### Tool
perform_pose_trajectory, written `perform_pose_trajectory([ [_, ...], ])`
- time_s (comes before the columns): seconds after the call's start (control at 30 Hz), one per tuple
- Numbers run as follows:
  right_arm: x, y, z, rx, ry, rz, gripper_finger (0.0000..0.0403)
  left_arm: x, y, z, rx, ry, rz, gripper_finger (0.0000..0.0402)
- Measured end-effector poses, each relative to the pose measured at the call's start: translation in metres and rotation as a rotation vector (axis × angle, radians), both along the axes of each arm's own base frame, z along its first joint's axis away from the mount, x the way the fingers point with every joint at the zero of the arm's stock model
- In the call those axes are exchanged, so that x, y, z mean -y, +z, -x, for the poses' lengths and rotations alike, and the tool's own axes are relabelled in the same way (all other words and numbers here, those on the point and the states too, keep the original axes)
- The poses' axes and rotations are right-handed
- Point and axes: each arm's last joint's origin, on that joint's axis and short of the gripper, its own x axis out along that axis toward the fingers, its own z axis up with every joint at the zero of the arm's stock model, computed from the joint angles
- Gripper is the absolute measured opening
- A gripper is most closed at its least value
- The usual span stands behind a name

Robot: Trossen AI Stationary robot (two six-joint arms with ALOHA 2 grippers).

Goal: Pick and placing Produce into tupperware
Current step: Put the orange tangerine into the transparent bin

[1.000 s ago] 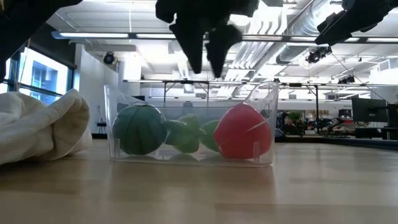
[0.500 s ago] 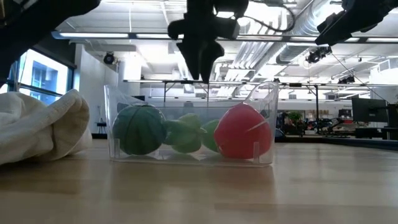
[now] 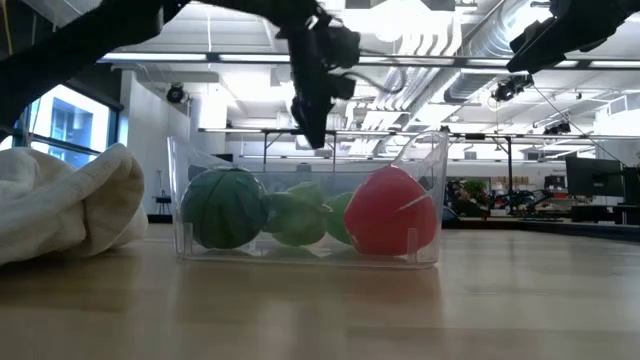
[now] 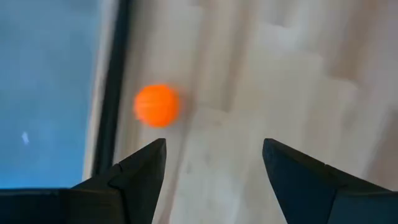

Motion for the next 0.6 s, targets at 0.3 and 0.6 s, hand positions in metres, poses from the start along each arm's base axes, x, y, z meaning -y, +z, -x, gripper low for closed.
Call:
perform_pose_trajectory([
  [0.3, 0.000, 0.000, 0.000, 0.000, 0.000, 0.000, 0.0106, -0.046, -0.020, 0.015, 0.068, 0.126, 0.073, 0.0255],
  [0.6, 0.000, 0.000, 0.000, -0.001, 0.000, 0.000, 0.0106, -0.059, -0.052, 0.009, 0.006, -0.191, 0.068, 0.0255],
])
